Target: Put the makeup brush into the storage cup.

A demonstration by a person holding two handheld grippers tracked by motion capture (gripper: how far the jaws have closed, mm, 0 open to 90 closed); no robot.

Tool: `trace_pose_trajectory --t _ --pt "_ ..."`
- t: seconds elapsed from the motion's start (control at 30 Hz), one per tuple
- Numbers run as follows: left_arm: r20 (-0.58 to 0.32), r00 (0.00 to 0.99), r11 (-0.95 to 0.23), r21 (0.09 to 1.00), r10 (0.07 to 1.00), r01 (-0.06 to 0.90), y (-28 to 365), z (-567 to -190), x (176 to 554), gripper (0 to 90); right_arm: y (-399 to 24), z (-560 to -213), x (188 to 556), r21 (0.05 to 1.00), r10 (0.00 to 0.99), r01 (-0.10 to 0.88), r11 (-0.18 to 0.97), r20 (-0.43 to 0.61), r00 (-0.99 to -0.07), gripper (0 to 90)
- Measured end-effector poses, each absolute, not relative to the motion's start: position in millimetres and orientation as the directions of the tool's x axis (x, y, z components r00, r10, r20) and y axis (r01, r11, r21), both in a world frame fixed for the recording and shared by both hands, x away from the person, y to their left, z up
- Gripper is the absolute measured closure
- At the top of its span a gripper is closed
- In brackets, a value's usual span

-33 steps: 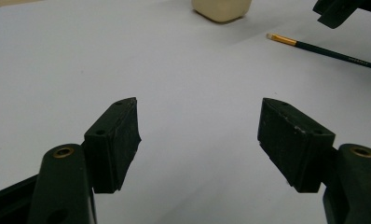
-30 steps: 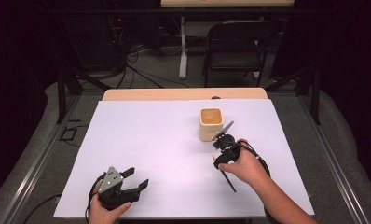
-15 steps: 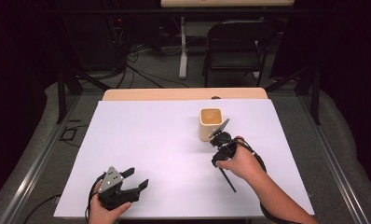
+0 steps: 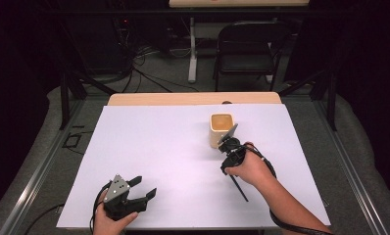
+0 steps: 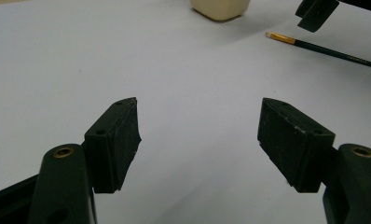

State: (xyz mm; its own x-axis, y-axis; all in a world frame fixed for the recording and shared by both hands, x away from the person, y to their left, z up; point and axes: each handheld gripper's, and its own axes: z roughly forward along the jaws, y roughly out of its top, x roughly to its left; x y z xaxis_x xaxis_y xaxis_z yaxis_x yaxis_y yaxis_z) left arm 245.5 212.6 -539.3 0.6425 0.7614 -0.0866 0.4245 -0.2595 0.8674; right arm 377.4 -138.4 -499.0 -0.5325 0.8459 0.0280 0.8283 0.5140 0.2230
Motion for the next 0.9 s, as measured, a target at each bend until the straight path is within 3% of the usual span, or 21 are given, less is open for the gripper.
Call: trace_pose_trajectory --t 0.9 --pt "-0.086 0.645 -0.261 0.868 0.76 0.423 212 -540 246 29.2 -147 -509 386 0.178 0.863 0.852 0.493 0.027 -0.505 59.8"
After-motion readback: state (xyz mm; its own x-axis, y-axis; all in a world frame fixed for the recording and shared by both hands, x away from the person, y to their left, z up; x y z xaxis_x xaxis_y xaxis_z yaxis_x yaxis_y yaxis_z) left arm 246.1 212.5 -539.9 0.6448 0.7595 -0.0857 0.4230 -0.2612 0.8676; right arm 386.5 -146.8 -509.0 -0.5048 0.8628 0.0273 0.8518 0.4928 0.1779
